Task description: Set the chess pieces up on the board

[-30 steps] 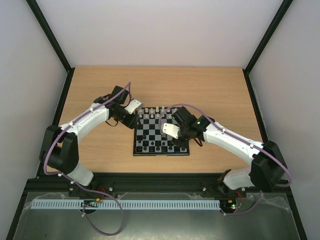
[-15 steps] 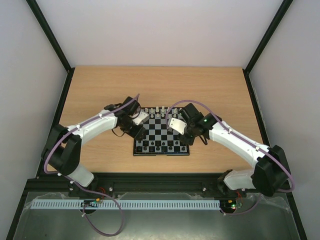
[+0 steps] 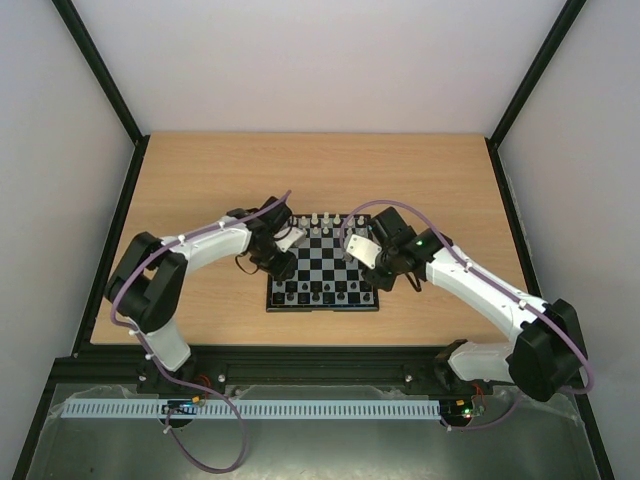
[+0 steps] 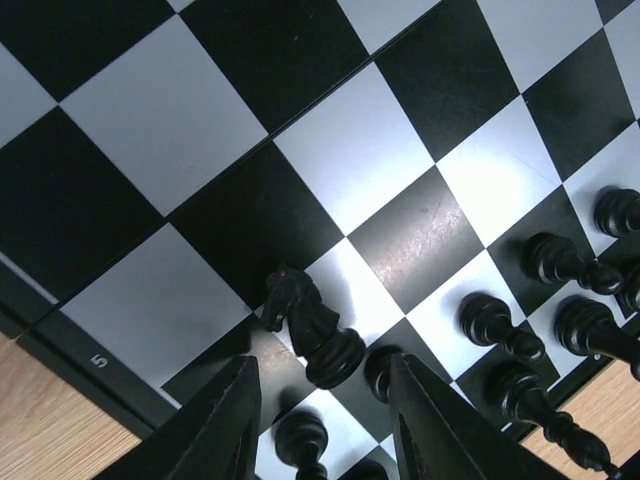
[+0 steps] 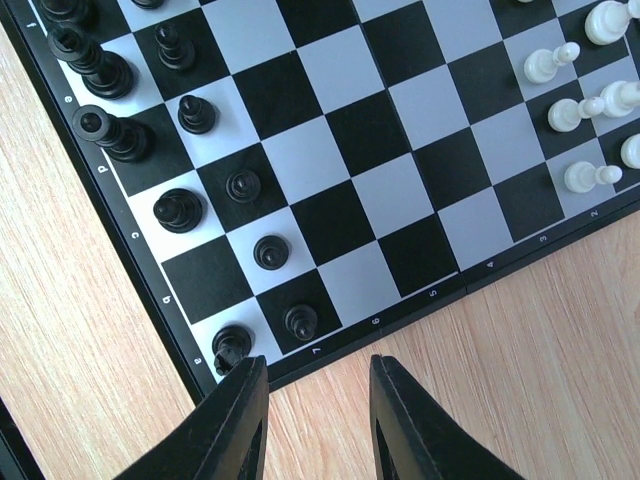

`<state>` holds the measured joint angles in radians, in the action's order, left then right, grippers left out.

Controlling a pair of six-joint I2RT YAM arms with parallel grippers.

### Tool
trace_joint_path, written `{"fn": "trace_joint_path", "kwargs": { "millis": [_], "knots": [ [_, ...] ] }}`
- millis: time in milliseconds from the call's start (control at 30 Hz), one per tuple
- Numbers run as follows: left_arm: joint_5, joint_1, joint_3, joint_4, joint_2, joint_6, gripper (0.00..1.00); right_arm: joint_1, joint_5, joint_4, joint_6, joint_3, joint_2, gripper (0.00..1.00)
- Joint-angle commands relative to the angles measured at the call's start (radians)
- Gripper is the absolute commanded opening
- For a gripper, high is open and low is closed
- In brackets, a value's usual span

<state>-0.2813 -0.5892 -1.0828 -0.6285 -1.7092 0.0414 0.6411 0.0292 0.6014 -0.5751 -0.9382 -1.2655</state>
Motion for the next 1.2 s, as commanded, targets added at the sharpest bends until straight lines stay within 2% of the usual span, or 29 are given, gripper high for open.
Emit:
{"fn": "trace_joint_path", "kwargs": {
  "millis": [0, 400, 767, 933, 1167],
  "knots": [
    [0.009, -0.016, -0.03, -0.003, -0.03, 0.019, 0.38, -0.012, 0.004, 0.042, 0.012, 0.023, 0.021, 0.29],
    [0.026, -0.037, -0.085, -0.006, -0.121, -0.003, 0.36, -0.016, 0.011, 0.033, 0.009, 0.04, 0.021, 0.29],
    [0.098, -0.122, -0.118, -0.008, -0.14, -0.077, 0.34, -0.017, 0.005, 0.022, 0.006, 0.062, 0.029, 0.29],
    [0.14, -0.124, -0.129, -0.017, -0.126, -0.126, 0.47, -0.018, 0.006, 0.017, 0.006, 0.07, 0.033, 0.3],
    [0.146, -0.111, -0.159, -0.109, -0.142, -0.251, 0.47, -0.02, 0.008, 0.015, 0.007, 0.075, 0.037, 0.3]
  ]
}}
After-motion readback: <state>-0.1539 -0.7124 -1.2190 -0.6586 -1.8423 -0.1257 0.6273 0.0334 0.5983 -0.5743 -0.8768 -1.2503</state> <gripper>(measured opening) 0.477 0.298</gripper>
